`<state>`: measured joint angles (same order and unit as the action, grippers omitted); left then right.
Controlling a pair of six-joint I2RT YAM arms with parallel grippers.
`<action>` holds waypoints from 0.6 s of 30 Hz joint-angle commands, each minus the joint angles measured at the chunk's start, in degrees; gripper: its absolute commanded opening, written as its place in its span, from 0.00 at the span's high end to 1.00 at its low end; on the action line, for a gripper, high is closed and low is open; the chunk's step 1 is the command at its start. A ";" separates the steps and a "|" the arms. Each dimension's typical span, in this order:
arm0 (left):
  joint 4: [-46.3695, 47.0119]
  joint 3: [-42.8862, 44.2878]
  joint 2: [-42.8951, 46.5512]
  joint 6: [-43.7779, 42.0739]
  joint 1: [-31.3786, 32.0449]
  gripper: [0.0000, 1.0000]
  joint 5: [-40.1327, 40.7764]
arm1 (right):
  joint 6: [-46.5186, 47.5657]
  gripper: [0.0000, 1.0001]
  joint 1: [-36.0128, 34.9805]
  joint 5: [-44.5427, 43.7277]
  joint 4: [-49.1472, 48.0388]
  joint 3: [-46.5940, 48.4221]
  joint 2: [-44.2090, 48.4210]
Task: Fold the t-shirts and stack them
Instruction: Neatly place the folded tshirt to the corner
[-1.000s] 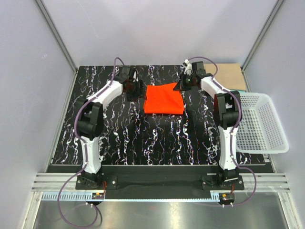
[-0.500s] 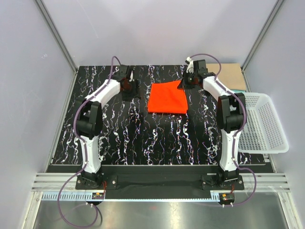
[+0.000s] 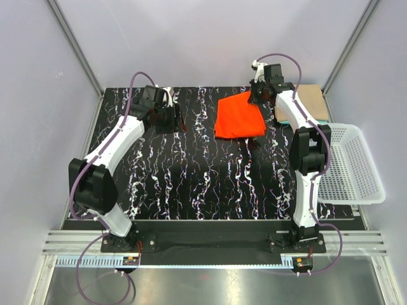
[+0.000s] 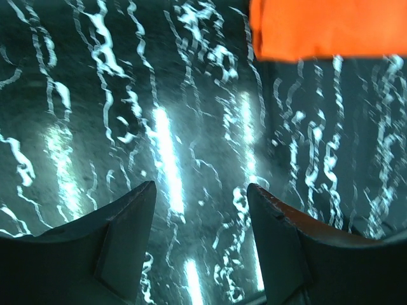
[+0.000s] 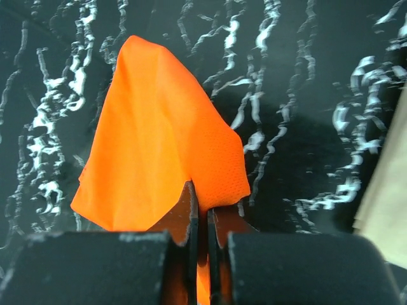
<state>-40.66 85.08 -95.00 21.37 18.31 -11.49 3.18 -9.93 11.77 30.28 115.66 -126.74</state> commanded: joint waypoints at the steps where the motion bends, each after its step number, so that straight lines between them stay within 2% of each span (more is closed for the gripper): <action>1: 2.25 -2.02 1.92 -0.80 0.24 0.35 -4.85 | 4.37 1.00 1.32 -2.89 2.84 4.40 -1.67; 18: 5.51 -5.18 4.65 0.52 0.85 0.36 -12.15 | 12.11 1.00 9.58 -6.76 6.54 15.90 -7.82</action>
<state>-38.06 80.49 -92.82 21.43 18.90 -20.01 12.60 -1.52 6.55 37.43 126.65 -134.54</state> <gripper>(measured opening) 0.646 0.039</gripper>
